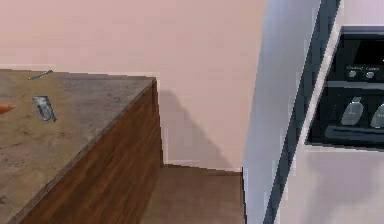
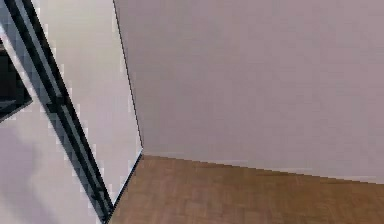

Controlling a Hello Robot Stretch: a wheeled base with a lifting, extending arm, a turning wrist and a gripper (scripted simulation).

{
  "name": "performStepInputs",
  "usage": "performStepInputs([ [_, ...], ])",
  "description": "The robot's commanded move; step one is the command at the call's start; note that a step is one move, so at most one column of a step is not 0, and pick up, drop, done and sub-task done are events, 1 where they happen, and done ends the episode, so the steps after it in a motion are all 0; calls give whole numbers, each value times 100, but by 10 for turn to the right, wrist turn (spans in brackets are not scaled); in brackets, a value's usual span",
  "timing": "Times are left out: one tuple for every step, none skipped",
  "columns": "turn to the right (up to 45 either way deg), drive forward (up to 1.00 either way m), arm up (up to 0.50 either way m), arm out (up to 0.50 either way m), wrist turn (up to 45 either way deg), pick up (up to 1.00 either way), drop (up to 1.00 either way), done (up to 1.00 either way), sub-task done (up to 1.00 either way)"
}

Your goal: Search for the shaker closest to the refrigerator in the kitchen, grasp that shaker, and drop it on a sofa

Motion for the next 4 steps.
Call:
performStepInputs([
  [-450,0,0,0,0,0,0,0,0],
  [-450,0,0,0,0,0,0,0,0],
  [-450,0,0,0,0,0,0,0,0],
  [-60,0,0,0,0,0,0,0,0],
])
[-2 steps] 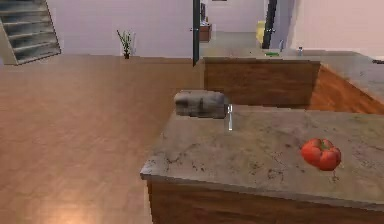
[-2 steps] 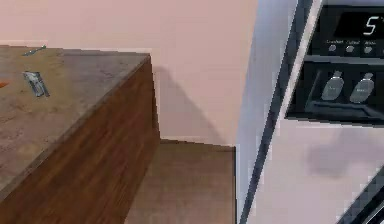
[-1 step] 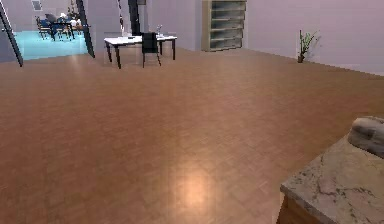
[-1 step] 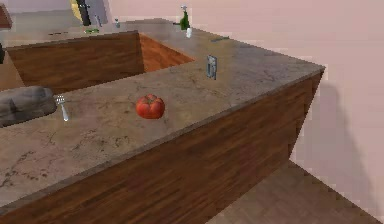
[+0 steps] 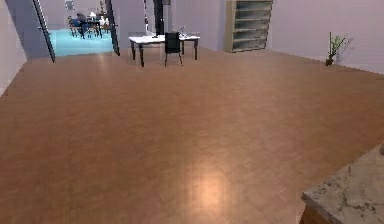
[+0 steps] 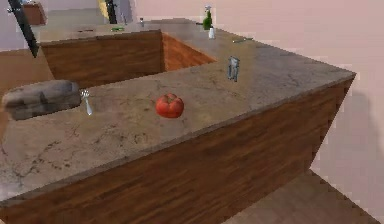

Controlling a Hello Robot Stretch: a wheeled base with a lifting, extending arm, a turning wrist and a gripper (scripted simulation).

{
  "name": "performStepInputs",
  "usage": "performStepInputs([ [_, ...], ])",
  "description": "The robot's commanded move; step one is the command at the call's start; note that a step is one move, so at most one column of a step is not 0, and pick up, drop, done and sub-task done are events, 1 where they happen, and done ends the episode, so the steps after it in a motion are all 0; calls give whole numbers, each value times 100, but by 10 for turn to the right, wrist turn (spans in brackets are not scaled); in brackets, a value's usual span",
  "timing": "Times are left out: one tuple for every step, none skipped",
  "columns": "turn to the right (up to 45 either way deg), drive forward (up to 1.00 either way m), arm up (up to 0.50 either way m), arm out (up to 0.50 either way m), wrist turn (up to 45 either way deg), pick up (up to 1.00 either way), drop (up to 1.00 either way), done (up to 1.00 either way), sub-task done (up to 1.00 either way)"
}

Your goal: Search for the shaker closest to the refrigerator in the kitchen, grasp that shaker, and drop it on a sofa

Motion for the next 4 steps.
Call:
performStepInputs([
  [0,85,0,0,0,0,0,0,0],
  [450,0,0,0,0,0,0,0,0],
  [120,0,0,0,0,0,0,0,0],
  [0,90,0,0,0,0,0,0,0],
])
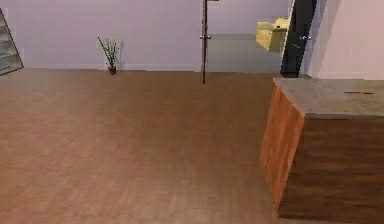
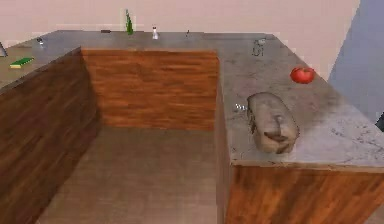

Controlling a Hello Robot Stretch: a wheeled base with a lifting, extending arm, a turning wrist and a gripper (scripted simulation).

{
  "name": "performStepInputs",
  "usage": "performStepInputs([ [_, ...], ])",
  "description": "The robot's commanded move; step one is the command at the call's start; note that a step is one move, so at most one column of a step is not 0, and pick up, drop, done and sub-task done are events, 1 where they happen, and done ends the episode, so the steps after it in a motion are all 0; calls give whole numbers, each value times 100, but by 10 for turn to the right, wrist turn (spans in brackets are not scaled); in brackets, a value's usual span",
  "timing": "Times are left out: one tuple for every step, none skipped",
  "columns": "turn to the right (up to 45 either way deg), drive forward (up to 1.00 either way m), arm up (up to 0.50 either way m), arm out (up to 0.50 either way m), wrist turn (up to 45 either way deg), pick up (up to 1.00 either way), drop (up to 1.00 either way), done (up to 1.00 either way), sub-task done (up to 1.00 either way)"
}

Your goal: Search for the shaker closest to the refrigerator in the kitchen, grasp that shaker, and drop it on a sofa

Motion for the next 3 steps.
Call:
performStepInputs([
  [330,0,0,0,0,0,0,0,0],
  [30,0,0,0,0,0,0,0,0],
  [0,35,0,0,0,0,0,0,0],
])
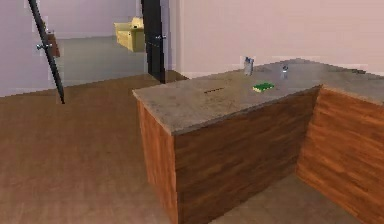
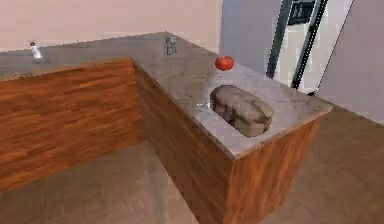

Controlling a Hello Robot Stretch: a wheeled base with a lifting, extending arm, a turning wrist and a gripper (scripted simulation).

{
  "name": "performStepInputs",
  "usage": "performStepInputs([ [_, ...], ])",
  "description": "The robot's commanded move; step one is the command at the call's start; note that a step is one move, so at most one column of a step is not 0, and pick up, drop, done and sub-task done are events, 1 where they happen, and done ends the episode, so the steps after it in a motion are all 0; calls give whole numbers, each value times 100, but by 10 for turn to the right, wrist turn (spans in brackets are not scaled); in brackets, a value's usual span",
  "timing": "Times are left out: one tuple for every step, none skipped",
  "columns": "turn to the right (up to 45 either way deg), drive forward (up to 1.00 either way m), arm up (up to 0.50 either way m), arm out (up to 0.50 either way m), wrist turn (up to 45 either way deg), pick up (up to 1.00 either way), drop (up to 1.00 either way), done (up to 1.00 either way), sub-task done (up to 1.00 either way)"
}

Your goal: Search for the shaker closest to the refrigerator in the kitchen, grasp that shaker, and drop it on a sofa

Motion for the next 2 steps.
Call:
performStepInputs([
  [450,0,0,0,0,0,0,0,0],
  [120,0,0,0,0,0,0,0,0],
])
